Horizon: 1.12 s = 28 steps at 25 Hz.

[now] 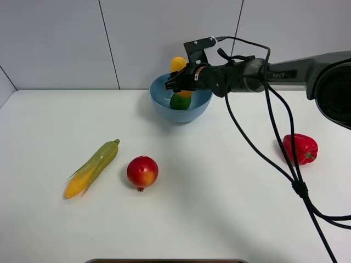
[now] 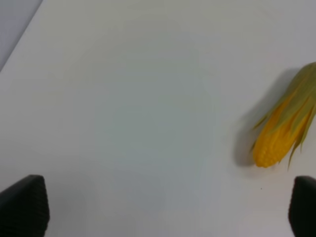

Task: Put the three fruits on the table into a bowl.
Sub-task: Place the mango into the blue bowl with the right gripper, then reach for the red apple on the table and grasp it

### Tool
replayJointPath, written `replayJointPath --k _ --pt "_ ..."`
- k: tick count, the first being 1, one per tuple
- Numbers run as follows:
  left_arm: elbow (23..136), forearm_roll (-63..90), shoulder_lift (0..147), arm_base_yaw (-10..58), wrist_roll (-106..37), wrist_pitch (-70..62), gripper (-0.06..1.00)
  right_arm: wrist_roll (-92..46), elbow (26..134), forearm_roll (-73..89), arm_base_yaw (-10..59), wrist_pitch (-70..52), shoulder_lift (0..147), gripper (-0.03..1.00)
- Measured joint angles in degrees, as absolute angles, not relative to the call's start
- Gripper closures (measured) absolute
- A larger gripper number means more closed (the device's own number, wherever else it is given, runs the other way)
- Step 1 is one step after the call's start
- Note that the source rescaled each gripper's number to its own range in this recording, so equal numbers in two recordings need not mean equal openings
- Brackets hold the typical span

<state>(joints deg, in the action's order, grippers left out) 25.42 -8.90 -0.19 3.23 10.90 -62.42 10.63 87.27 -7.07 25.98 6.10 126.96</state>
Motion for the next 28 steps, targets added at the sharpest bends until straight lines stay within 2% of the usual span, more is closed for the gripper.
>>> replayJointPath --k 2,6,10,13,15,19,28 --pt "25.4 -8.9 -0.2 3.2 10.9 -62.4 -0.06 10.6 87.3 -7.1 26.1 6.1 127.0 0.93" --pt "25.4 -8.9 -0.2 3.2 10.9 -62.4 -0.06 10.6 87.3 -7.1 26.2 6.1 127.0 0.59" --pt "25.4 -8.9 -0.2 3.2 10.9 -62.4 -0.06 10.8 87.3 -7.1 26.3 5.4 127.0 0.44" --pt "25.4 -8.9 -0.2 3.2 10.9 -62.4 -0.06 12.3 87.3 -7.1 26.4 3.9 127.0 0.25" --pt "25.4 -8.9 -0.2 3.2 10.9 -62.4 -0.06 12.9 87.3 -7.1 26.7 2.4 126.6 0.17" --pt "25.4 -8.9 -0.2 3.2 10.9 -62.4 -0.06 13.2 87.3 -7.1 27.6 -1.2 123.0 0.13" --pt "25.4 -8.9 -0.2 3.2 10.9 -62.4 -0.06 13.4 87.3 -9.8 28.3 -11.4 107.4 0.12"
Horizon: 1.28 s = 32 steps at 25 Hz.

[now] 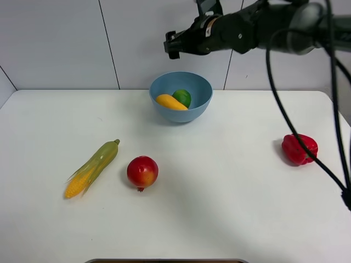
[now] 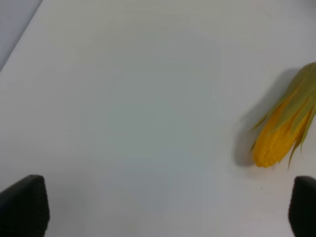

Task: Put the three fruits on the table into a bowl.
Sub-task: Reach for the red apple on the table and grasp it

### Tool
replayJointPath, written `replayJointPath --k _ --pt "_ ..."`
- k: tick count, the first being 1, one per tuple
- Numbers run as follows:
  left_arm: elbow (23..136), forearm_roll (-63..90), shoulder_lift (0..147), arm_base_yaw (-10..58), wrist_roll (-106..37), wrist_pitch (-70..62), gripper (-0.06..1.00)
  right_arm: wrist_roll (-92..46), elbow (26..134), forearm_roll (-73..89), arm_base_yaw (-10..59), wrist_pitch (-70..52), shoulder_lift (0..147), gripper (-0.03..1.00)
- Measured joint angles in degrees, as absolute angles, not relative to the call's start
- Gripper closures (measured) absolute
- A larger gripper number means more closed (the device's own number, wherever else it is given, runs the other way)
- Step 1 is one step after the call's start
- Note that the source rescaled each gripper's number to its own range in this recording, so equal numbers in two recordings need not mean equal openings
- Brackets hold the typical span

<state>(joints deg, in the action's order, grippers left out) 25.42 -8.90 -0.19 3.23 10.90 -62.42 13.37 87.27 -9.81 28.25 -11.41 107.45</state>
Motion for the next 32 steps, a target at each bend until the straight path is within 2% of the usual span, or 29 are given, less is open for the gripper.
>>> replayJointPath --k 23,26,32 --pt "25.4 -8.9 -0.2 3.2 10.9 -62.4 -0.06 6.6 87.3 -17.9 28.7 -52.9 57.1 0.12" --pt "25.4 -8.9 -0.2 3.2 10.9 -62.4 -0.06 5.6 87.3 -17.8 26.1 -56.4 52.4 0.12" --pt "25.4 -8.9 -0.2 3.2 10.9 -62.4 -0.06 -0.5 87.4 -12.0 14.8 -64.5 44.0 0.12"
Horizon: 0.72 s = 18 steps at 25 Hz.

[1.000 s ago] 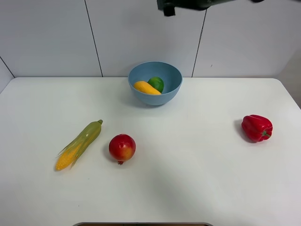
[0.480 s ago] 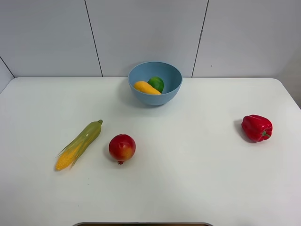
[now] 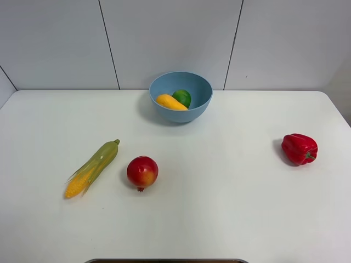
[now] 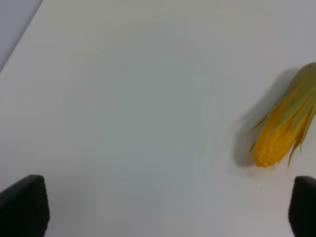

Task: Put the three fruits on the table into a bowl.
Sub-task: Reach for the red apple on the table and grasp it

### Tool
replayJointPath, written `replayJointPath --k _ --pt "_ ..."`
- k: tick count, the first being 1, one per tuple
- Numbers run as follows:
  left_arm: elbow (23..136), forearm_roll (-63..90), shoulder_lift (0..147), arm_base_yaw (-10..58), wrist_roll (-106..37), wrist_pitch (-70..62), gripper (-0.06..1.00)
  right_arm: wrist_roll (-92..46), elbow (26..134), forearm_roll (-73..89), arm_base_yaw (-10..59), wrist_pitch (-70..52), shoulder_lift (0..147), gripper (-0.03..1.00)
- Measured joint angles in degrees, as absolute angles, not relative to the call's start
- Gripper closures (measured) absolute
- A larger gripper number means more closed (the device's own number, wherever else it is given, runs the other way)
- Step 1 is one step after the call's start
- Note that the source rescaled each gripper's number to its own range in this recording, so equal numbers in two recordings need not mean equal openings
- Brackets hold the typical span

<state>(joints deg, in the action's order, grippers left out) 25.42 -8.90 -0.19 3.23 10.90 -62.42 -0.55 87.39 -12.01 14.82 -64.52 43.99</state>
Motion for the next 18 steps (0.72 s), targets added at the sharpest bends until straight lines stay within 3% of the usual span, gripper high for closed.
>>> replayJointPath --k 6,14,18 --pt "25.4 -8.9 -0.2 3.2 10.9 -62.4 -0.06 -2.8 87.5 -4.9 5.7 -69.5 34.4 0.12" --pt "25.4 -8.9 -0.2 3.2 10.9 -62.4 -0.06 -0.4 86.4 -3.2 4.4 -69.7 25.9 0.12" --pt "25.4 -8.9 -0.2 3.2 10.9 -62.4 -0.06 0.4 77.8 -3.2 4.4 -69.7 21.6 0.12"
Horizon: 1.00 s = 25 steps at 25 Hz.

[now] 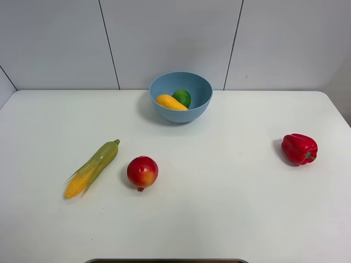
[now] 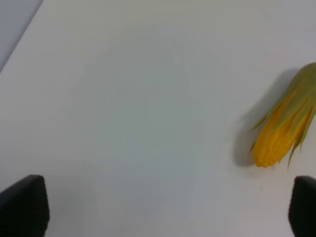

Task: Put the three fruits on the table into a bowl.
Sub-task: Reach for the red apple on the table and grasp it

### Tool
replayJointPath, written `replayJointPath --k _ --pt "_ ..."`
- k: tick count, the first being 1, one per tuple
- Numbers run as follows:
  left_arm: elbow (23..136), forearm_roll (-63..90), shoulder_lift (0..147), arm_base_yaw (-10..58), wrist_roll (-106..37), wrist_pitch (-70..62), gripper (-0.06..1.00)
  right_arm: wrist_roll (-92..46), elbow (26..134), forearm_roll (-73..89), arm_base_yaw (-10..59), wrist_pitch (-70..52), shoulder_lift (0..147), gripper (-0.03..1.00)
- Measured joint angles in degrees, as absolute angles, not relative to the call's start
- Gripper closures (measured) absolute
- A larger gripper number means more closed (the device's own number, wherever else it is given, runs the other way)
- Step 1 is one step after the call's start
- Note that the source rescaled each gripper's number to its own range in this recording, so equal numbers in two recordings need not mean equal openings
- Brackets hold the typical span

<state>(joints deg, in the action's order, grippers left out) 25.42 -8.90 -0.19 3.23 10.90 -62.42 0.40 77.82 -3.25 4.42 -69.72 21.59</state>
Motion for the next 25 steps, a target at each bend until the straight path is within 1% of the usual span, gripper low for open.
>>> replayJointPath --k 7,11,18,25 --pt "25.4 -8.9 -0.2 3.2 10.9 -62.4 -0.06 2.2 57.0 -3.2 4.4 -69.0 15.6 0.12" --pt "25.4 -8.9 -0.2 3.2 10.9 -62.4 -0.06 3.1 48.3 -3.2 4.4 -66.9 12.1 0.12" --pt "25.4 -8.9 -0.2 3.2 10.9 -62.4 -0.06 3.6 38.1 -3.0 4.2 -64.1 4.8 0.12" --pt "25.4 -8.9 -0.2 3.2 10.9 -62.4 -0.06 2.5 34.1 -2.3 -1.8 -63.1 0.0 0.12"
